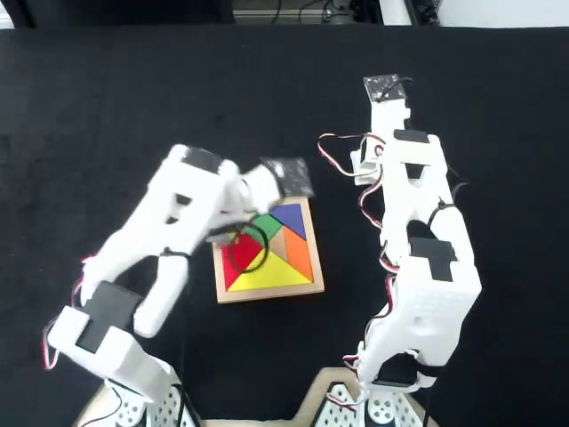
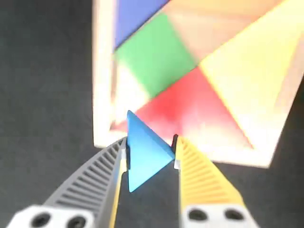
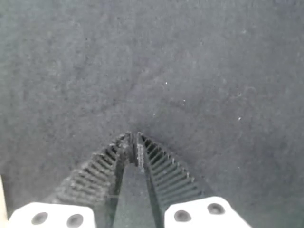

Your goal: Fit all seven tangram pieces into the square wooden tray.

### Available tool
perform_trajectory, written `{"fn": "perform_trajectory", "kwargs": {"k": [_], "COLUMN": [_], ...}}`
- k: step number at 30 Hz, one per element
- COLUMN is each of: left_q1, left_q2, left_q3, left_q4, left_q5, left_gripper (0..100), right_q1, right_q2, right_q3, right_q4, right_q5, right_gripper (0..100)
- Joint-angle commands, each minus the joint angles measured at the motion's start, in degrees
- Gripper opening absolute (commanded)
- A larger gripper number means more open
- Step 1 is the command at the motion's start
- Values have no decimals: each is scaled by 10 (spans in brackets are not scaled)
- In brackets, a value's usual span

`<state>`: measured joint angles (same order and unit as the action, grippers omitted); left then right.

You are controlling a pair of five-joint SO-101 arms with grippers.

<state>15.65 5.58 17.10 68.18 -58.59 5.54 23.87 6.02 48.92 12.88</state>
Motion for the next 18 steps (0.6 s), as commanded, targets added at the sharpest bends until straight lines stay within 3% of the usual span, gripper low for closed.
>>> {"fn": "perform_trajectory", "kwargs": {"k": [1, 8, 18], "left_q1": [27, 30, 29], "left_q2": [-23, -20, -19], "left_q3": [24, 28, 51], "left_q4": [-108, -164, -164], "left_q5": [-11, -11, -11], "left_gripper": [32, 33, 33], "right_q1": [5, 4, 4], "right_q2": [-33, -33, -32], "right_q3": [-39, -38, -38], "right_q4": [-3, -3, -3], "right_q5": [-4, -4, -4], "right_gripper": [11, 11, 11]}}
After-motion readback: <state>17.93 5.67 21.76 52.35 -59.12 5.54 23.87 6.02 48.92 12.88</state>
